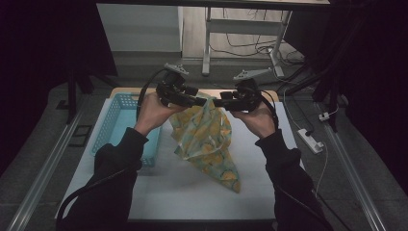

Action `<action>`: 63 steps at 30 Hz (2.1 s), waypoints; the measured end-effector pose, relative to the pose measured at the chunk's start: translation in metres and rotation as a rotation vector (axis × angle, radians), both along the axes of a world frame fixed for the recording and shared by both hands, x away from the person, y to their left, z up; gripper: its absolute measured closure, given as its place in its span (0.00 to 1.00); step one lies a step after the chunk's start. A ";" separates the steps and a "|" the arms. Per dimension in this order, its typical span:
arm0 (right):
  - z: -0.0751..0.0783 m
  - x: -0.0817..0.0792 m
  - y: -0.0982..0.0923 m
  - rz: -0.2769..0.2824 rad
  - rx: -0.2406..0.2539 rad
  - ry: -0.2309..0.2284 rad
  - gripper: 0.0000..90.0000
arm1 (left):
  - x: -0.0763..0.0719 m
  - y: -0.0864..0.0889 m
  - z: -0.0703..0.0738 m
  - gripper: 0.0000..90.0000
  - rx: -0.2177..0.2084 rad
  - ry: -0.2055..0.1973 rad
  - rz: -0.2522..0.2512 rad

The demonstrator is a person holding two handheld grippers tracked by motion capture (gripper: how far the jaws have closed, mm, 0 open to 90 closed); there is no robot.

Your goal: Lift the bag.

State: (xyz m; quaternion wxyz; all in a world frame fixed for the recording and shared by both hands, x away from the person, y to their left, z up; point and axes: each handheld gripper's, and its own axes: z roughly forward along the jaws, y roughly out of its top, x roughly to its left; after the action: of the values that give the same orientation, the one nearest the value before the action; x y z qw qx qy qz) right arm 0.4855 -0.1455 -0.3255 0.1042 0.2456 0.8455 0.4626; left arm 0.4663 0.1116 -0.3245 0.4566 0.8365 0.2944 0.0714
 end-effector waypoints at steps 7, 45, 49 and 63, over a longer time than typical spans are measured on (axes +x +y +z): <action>-0.001 -0.001 -0.001 0.005 -0.001 0.008 0.50 | -0.006 0.003 0.002 0.23 0.025 0.018 -0.013; -0.032 -0.030 -0.014 0.005 0.031 -0.019 0.07 | -0.064 0.079 -0.039 0.00 -0.030 -0.031 0.099; -0.037 -0.035 -0.015 -0.006 0.032 -0.035 0.04 | -0.073 0.086 -0.047 0.00 -0.044 -0.034 0.116; -0.071 -0.045 -0.016 -0.017 0.009 -0.028 0.02 | -0.098 0.108 -0.092 0.00 -0.075 -0.004 0.189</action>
State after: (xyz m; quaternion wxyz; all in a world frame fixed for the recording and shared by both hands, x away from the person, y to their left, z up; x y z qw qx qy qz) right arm 0.4404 -0.1616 -0.3963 0.1188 0.2470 0.8397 0.4688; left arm 0.3687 0.2200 -0.4166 0.4793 0.7872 0.3738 0.1047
